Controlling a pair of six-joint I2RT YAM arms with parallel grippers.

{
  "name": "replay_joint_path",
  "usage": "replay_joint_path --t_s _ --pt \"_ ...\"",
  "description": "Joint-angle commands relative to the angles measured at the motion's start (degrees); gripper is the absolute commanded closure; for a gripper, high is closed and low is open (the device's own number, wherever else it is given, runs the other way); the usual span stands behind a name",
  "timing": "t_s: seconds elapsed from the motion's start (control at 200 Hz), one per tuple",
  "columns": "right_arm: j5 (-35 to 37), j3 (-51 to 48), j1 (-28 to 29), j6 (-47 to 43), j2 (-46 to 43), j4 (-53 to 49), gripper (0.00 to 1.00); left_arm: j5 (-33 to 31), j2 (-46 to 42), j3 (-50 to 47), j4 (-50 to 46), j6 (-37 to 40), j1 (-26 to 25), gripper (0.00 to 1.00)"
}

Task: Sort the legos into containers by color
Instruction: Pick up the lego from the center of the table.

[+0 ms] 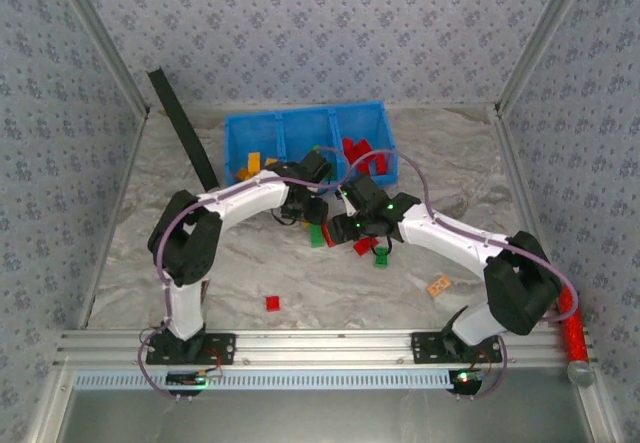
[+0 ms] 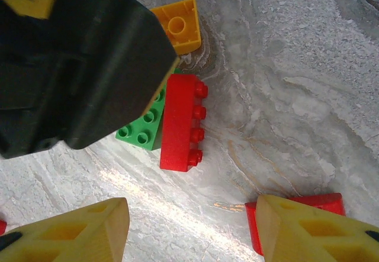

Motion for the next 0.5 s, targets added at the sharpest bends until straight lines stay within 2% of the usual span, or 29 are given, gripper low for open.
replay_joint_path --t_s 0.0,0.5 --pt "1.4 0.4 0.3 -1.1 -0.1 -1.6 0.40 -0.3 1.9 3.9 -0.4 3.5 0.4 0.38" --pt "1.6 -1.3 0.7 -0.3 -1.8 -2.6 0.40 -1.0 7.9 4.9 0.9 6.0 1.4 0.33"
